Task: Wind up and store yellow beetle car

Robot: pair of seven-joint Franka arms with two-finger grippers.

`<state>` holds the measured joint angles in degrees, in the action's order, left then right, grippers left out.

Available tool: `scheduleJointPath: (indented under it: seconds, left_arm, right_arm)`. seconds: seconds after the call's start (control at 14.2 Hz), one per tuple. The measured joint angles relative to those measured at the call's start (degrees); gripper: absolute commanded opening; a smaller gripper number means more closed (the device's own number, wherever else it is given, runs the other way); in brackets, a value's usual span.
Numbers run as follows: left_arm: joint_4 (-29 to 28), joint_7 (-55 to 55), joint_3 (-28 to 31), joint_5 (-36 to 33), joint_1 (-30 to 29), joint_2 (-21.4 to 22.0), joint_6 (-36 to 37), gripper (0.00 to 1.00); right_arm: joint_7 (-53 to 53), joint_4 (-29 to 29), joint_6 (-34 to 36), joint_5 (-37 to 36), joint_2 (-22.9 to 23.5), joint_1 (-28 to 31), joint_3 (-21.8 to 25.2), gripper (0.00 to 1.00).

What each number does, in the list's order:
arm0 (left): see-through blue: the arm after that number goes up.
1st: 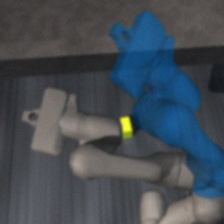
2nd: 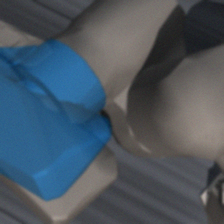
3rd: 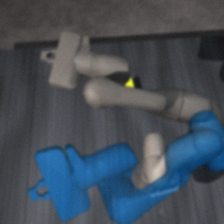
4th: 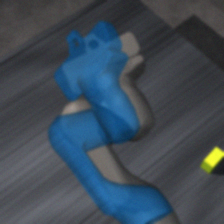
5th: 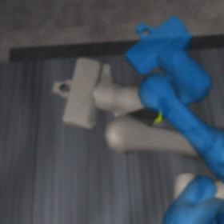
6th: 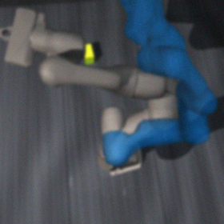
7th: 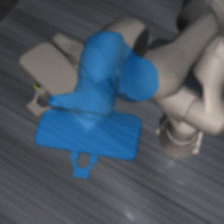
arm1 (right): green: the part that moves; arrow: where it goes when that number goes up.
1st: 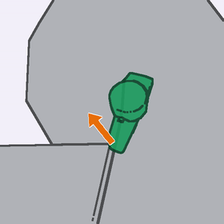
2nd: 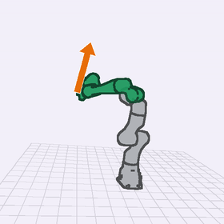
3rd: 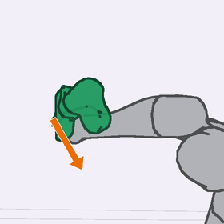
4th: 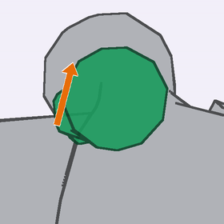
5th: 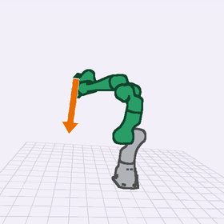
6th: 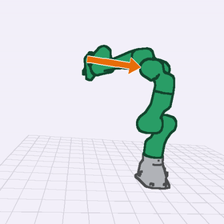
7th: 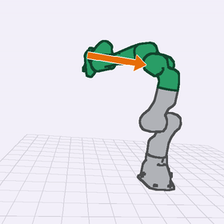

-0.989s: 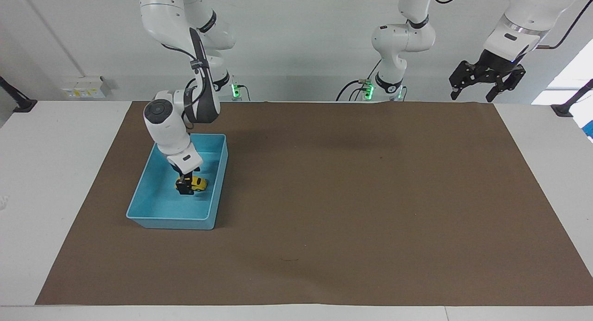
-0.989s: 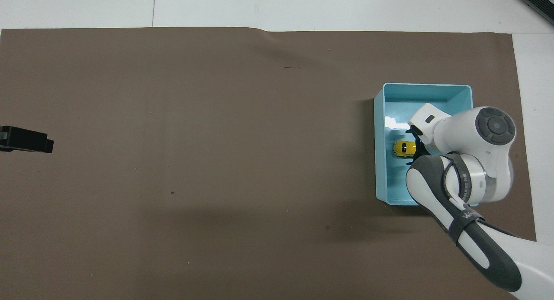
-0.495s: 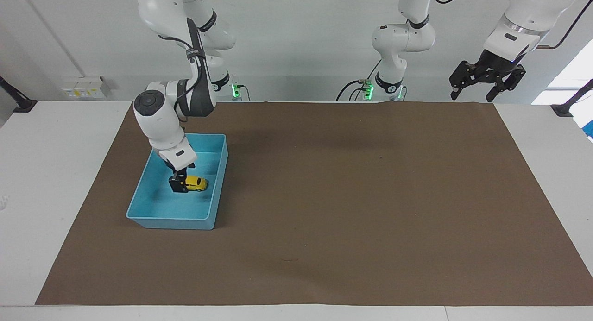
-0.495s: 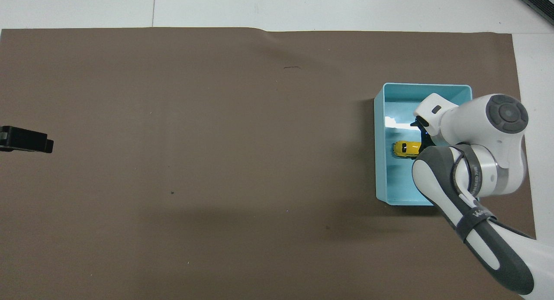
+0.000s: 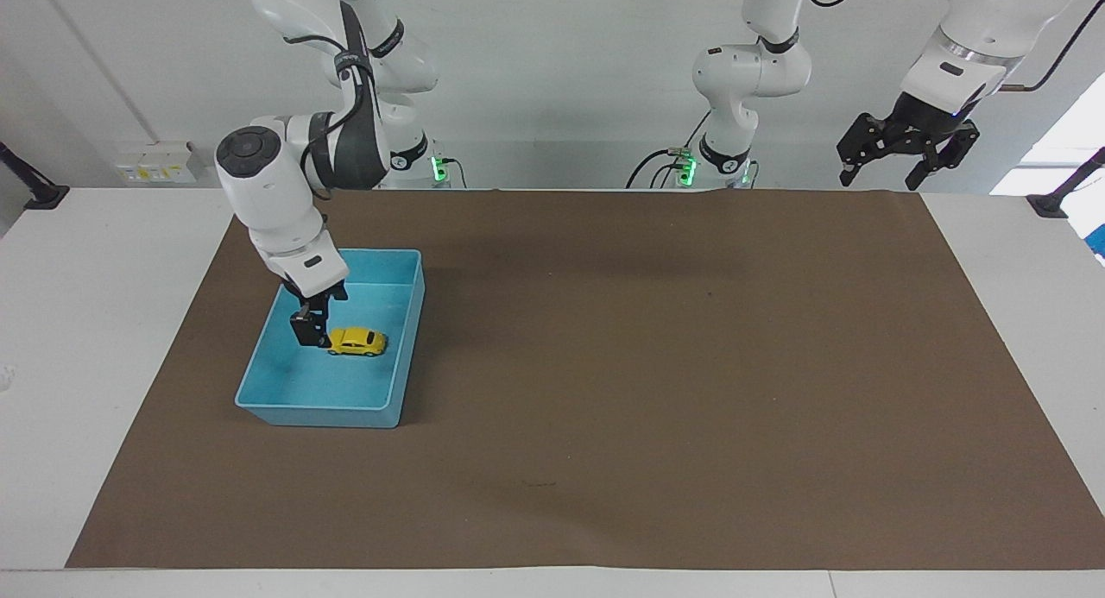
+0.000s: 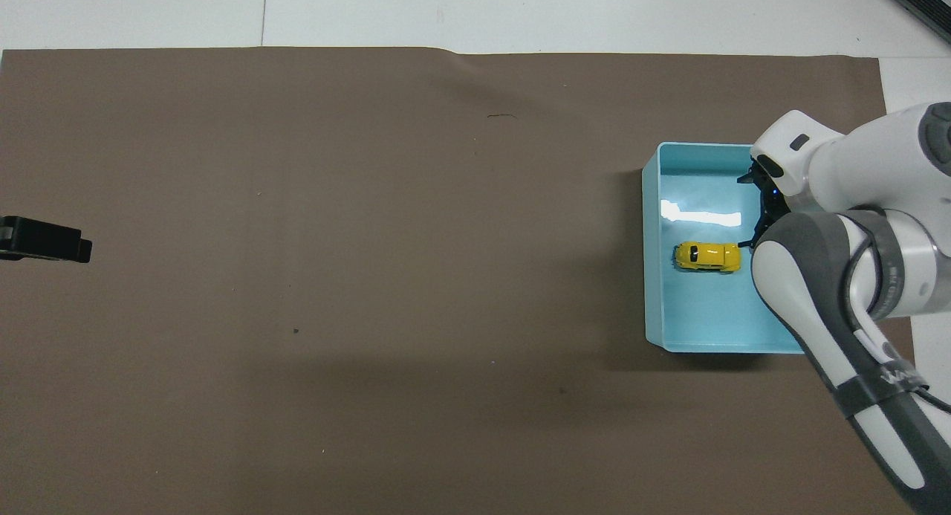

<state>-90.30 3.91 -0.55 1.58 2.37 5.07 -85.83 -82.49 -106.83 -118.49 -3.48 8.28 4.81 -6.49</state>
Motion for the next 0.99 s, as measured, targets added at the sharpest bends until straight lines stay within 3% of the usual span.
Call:
scheduleJointPath:
  seconds: [0.57, 0.99]
  left_arm:
    - [0.0, 0.0, 0.0, 0.0, 0.0, 0.0, 0.0, 1.00]
    - [0.0, 0.0, 0.0, 0.0, 0.0, 0.0, 0.0, 1.00]
  right_arm:
    - [29.1, 3.2, 9.0, 1.1, -7.8, -0.1, -0.1, 1.00]
    - [52.8, 3.2, 11.2, 2.4, -8.7, -0.1, -0.2, 1.00]
